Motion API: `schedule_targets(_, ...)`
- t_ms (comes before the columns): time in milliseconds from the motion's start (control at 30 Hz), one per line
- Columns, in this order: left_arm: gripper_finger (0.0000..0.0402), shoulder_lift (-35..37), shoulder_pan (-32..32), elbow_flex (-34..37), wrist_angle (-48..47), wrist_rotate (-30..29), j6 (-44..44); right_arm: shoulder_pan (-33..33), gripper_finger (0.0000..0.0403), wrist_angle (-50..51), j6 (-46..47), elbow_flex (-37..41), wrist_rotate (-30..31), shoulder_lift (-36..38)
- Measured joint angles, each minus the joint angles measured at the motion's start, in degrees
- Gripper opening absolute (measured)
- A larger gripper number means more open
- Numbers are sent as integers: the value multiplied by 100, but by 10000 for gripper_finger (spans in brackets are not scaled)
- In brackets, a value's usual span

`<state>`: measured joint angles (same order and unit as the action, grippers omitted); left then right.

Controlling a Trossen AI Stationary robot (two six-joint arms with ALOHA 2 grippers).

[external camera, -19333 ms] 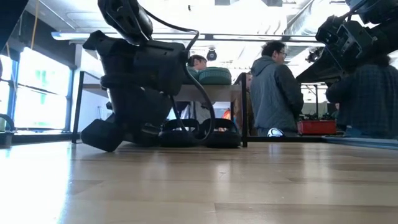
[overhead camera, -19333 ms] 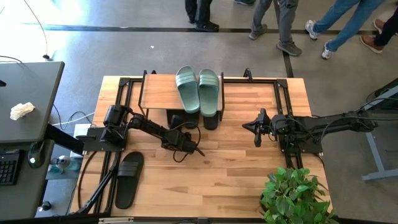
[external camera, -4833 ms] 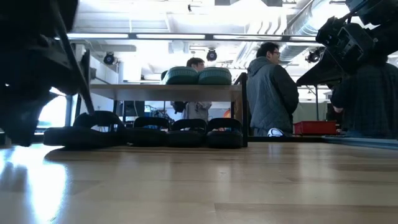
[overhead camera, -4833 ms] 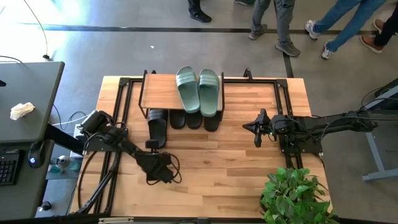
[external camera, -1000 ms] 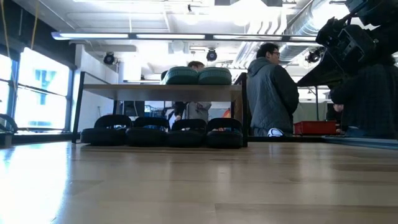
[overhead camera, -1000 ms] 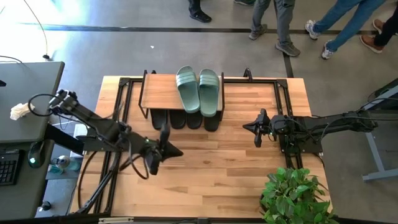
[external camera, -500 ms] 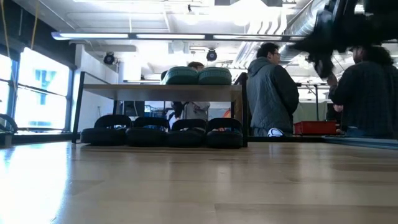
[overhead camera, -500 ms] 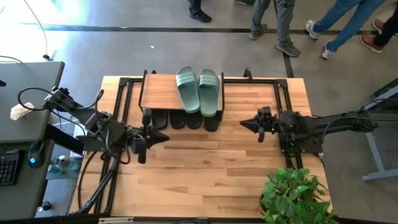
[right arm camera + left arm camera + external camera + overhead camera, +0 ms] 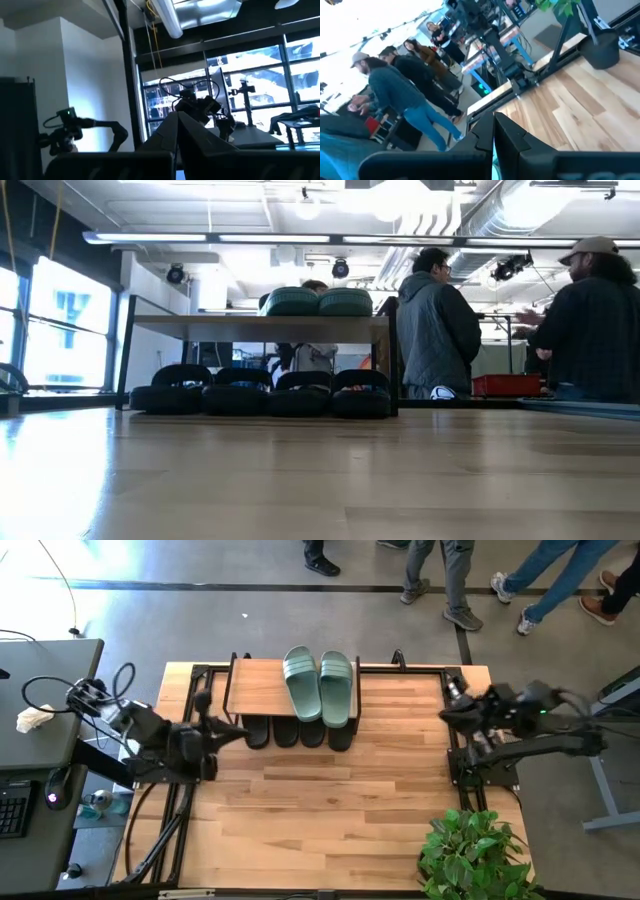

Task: Pick and place slides into the shelf
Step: Return to Home Position

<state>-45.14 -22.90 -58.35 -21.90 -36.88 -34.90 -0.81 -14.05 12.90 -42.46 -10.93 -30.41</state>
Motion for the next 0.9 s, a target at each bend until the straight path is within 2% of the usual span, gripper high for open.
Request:
schedule_targets(67,3,205,0,0,-269,-53,134,-132,0,489,-234,-211,133,153)
schedule_targets(167,3,416,0,2,-644,-171,450,-367,0,666,-486,-175,246,490)
schedule_targets(367,1,599,-4,328,-782,-205,813,-807,0,557,-613,932,1135,1437)
schedule_targets(500,0,650,-56,581,-790,-552,977,-977,0,228,-396,1576,1228,1988)
schedule_targets(767,0,1288,-896,914,-741,-1265,1139,-1087,0,338,-586,1902,1418,2964)
schedule_targets(900,0,1600,-1220,1214,-529,-1598,1075,-1087,0,633,-703,1918,1521,2993)
